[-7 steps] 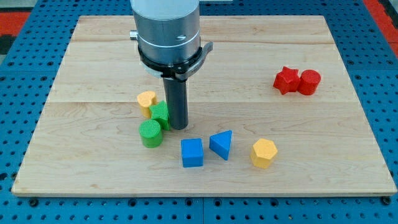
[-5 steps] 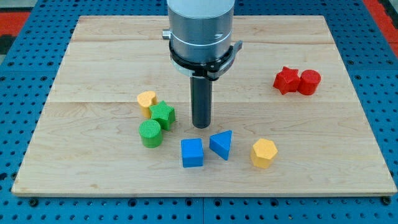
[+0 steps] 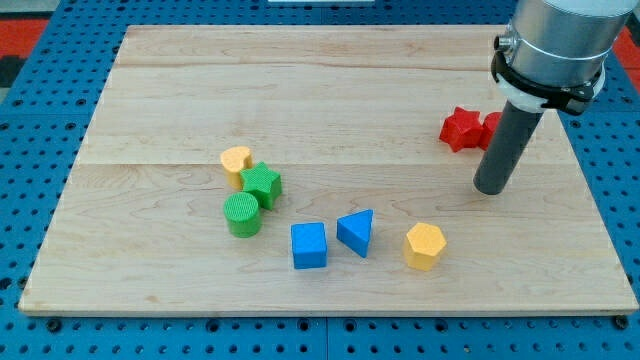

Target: Move the yellow hexagon to the top right of the green star

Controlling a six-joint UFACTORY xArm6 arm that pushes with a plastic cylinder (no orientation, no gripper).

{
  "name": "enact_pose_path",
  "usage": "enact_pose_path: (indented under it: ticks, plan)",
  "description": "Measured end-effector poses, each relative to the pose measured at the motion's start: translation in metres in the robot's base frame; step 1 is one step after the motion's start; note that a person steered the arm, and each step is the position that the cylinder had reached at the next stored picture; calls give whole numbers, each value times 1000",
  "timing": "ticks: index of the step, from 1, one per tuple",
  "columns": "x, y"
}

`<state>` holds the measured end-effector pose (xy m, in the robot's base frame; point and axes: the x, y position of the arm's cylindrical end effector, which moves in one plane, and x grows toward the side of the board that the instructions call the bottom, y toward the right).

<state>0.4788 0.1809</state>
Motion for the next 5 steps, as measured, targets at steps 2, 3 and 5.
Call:
enact_pose_path:
  ticks: [2,3,5]
  plan:
    - [-13,54]
    - [-13,97]
    - [15,158]
